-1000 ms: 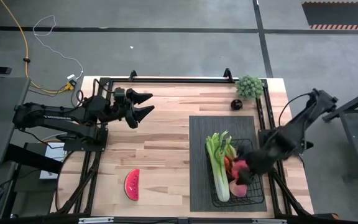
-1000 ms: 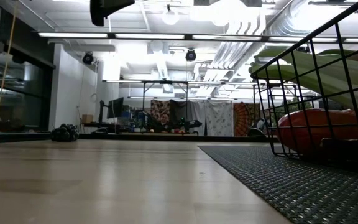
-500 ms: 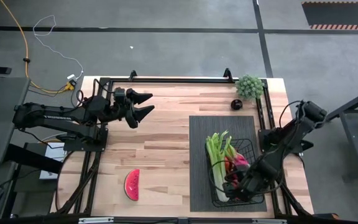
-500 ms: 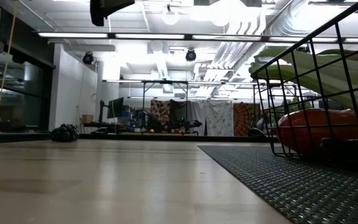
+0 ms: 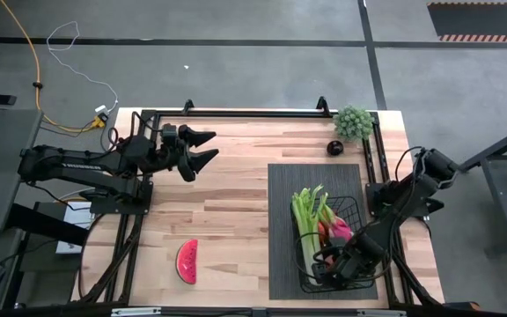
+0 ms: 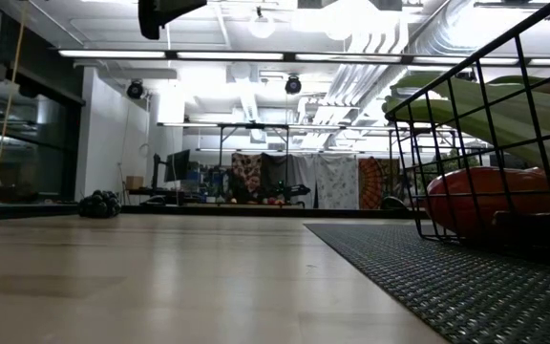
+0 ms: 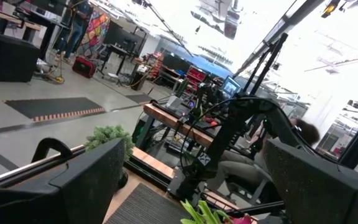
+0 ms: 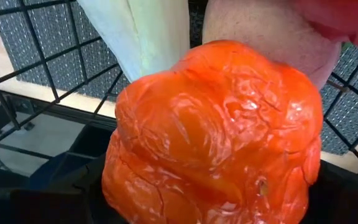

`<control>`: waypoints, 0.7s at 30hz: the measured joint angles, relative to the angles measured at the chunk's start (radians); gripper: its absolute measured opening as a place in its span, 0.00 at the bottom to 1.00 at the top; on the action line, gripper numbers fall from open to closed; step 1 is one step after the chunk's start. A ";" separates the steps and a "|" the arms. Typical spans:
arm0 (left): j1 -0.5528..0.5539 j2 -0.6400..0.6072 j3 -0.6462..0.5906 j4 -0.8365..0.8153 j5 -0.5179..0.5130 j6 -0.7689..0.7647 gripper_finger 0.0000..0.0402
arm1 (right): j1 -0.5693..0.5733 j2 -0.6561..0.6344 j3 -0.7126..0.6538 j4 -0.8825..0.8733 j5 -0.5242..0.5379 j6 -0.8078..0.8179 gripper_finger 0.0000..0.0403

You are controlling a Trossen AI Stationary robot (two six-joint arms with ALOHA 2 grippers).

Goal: Build produce basket
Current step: Put the squash into the black wire basket

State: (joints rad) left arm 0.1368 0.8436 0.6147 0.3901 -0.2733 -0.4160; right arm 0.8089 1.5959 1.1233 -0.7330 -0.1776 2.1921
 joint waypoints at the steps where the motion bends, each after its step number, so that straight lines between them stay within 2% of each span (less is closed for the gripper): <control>1: 0.000 0.000 0.000 0.000 0.000 0.000 0.93 | 0.000 0.000 0.000 0.000 0.000 0.000 0.78; 11: 0.000 0.000 0.000 0.000 0.000 0.000 0.93 | -0.014 0.000 0.000 -0.002 0.000 0.006 0.79; 18: 0.000 0.000 0.000 0.000 -0.004 0.001 0.93 | -0.031 0.000 0.005 -0.014 -0.015 -0.044 0.97; 21: 0.009 0.000 0.000 0.000 -0.003 0.001 0.93 | -0.044 -0.002 0.023 -0.038 -0.033 -0.091 0.97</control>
State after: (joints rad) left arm 0.1461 0.8436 0.6147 0.3901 -0.2768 -0.4152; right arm 0.7651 1.5938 1.1460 -0.7706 -0.2106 2.1015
